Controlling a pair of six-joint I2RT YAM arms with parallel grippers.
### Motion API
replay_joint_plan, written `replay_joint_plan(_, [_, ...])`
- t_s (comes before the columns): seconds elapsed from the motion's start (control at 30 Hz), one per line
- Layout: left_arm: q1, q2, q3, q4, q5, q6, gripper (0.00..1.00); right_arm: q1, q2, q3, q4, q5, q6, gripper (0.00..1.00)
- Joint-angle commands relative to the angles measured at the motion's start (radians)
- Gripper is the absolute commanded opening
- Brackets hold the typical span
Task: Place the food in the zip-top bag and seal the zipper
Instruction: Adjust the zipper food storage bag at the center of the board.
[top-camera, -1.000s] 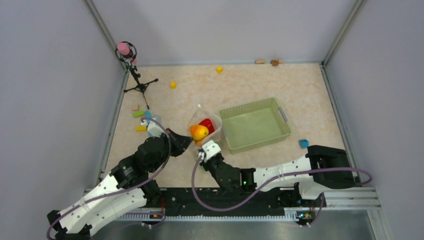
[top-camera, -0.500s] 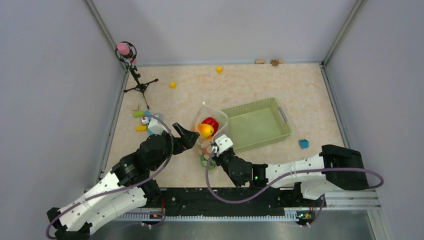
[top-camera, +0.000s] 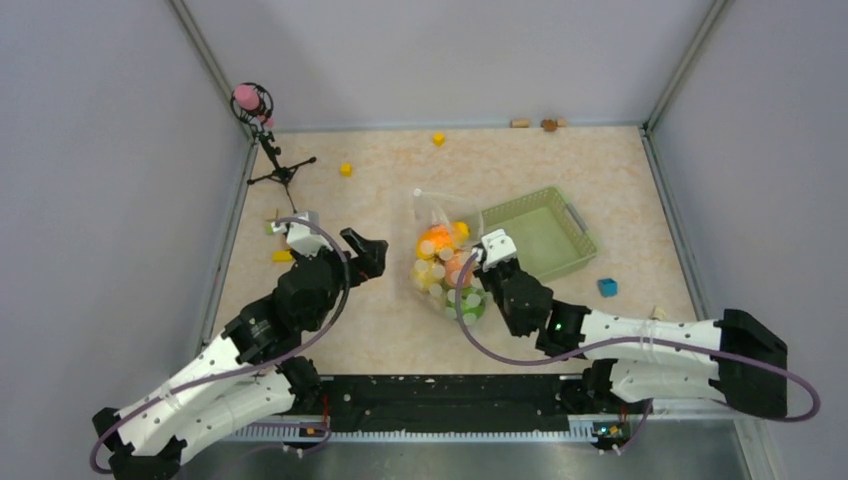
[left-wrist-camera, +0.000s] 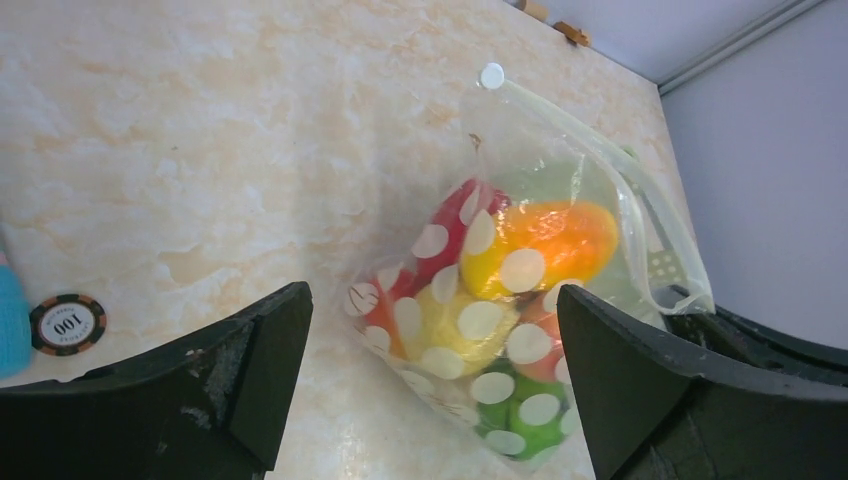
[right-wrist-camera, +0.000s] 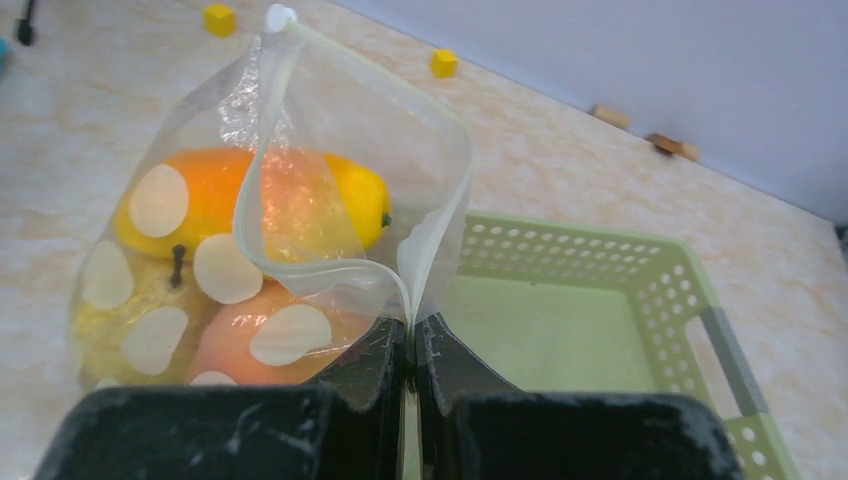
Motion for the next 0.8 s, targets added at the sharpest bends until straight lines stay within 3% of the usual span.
replay_joint_plan(0.0, [0.012,0.073,0.042,0.123,-0.003,0.137,0.98,-0.132,-0.103,-0.035,-0.001,-0.069,-0.066,0.0])
replay_joint_plan(0.2, [0.11,0.119,-0.008,0.252,0.136,0.229,0.98,-0.196,-0.21,-0.107,-0.014,-0.307,-0.034,0.0])
replay_joint_plan(0.37, [0.385,0.168,-0.116,0.457,0.668,0.28,0.98,-0.197,-0.275,-0.152,0.013,-0.363,-0.093,0.0])
replay_joint_plan(0.47, [0.459,0.2,-0.209,0.645,0.909,0.377,0.98,-0.197,-0.325,-0.181,-0.001,-0.477,-0.081,0.0])
replay_joint_plan(0.6, [0.462,0.233,-0.25,0.772,0.98,0.456,0.98,-0.197,-0.418,-0.187,-0.104,-0.547,-0.054,0.0])
replay_joint_plan(0.7, [0.465,0.276,-0.253,0.85,0.955,0.449,0.98,-0.196,-0.509,-0.216,-0.135,-0.635,-0.046,0.0])
replay_joint_plan(0.77, [0.467,0.331,-0.256,0.952,1.016,0.448,0.98,-0.197,-0.568,-0.234,-0.148,-0.67,-0.035,0.0])
